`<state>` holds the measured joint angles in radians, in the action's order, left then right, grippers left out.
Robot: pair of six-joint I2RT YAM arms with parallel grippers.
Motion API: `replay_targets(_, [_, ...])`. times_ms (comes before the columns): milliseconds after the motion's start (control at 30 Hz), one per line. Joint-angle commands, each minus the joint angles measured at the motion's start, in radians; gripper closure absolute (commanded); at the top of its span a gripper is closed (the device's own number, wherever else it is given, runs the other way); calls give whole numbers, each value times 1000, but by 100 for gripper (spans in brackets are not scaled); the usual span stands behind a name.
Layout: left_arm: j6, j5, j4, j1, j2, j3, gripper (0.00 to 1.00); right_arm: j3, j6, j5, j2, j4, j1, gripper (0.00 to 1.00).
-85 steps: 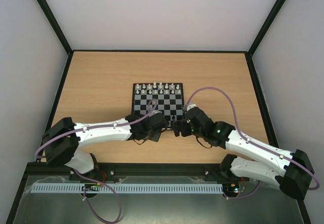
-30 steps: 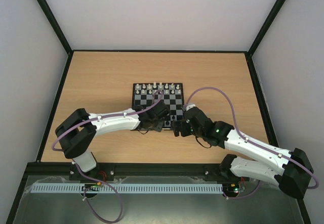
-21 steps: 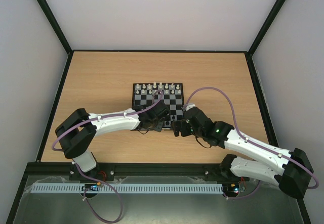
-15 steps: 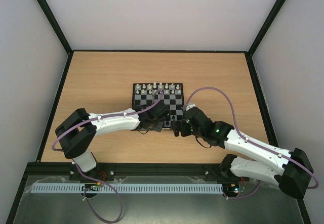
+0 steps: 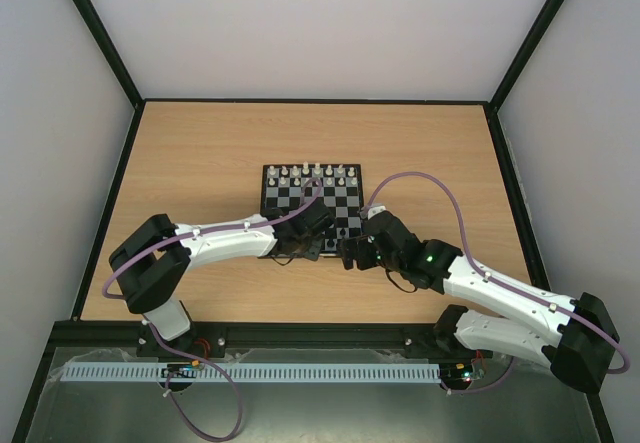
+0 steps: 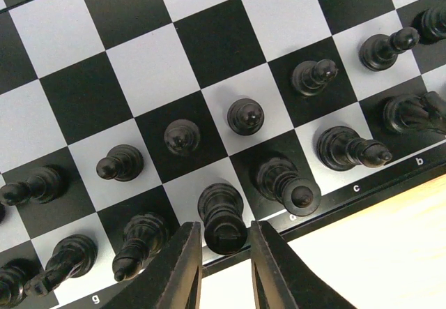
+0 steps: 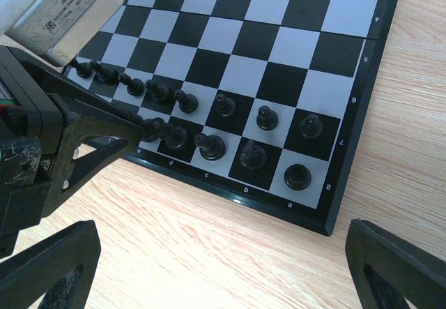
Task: Set up the chess pieces on the board
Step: Place the chess piece on the chessboard.
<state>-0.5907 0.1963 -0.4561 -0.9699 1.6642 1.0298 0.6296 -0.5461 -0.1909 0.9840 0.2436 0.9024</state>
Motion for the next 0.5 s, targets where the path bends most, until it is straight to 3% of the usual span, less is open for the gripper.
replay_targets(0, [-6, 14, -23, 10, 8, 5, 76, -15, 4, -3, 8, -6, -4, 3])
replay_targets(467, [-12, 31, -23, 22, 2, -5, 71, -17, 5, -1, 8, -6, -5, 3])
